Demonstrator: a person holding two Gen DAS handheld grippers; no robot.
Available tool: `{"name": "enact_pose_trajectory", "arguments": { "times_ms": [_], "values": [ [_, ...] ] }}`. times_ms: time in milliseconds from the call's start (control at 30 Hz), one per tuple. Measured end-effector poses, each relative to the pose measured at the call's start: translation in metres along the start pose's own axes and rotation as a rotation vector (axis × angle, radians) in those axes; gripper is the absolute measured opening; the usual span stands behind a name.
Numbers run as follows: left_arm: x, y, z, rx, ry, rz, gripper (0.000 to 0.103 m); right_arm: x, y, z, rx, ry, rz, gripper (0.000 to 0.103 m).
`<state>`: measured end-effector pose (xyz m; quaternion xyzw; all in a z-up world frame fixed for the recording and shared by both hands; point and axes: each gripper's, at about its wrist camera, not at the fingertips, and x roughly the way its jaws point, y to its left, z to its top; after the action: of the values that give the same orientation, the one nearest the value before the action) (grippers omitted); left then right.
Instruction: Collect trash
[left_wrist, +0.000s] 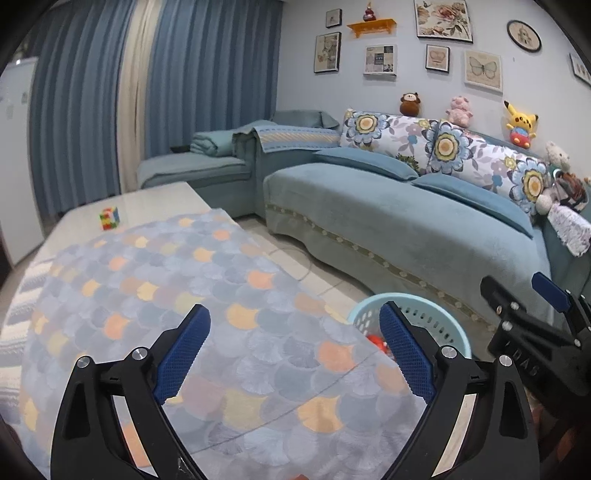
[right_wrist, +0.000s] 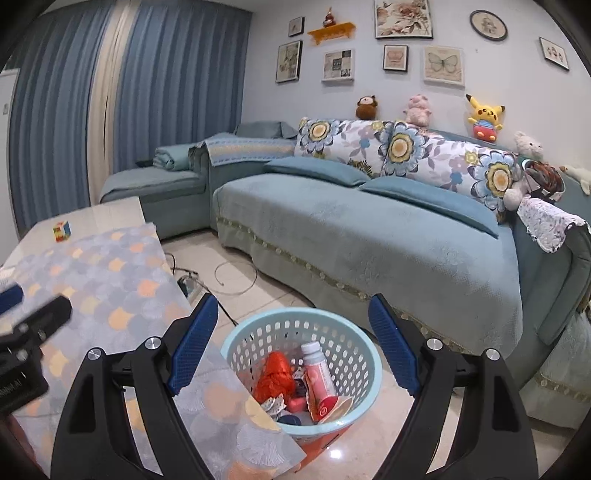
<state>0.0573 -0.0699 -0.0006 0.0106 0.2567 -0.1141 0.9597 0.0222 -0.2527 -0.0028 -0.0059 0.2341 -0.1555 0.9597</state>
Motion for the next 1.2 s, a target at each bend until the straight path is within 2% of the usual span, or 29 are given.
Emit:
{"name": "enact_pose_trajectory", "arguments": {
  "times_ms": [267, 533, 733, 1200],
  "values": [
    [0.004, 0.000, 0.000, -0.010, 0.009, -0.003, 0.090, 0.015, -0.007, -0.007, 0.047, 0.057, 0.021, 0.079],
    [0.005, -0.001, -0.002, -0.006, 0.011, -0.007, 0.092, 0.014, -0.006, -0.009, 0.046, 0.058, 0.024, 0.079],
    [0.008, 0.004, -0.003, -0.044, 0.018, -0.012, 0.092, 0.015, -0.008, -0.008, 0.049, 0.057, 0.026, 0.079],
    [0.008, 0.001, -0.005, -0.030, 0.015, -0.004, 0.092, 0.017, -0.010, -0.011, 0.072, 0.070, 0.034, 0.079]
  ]
}}
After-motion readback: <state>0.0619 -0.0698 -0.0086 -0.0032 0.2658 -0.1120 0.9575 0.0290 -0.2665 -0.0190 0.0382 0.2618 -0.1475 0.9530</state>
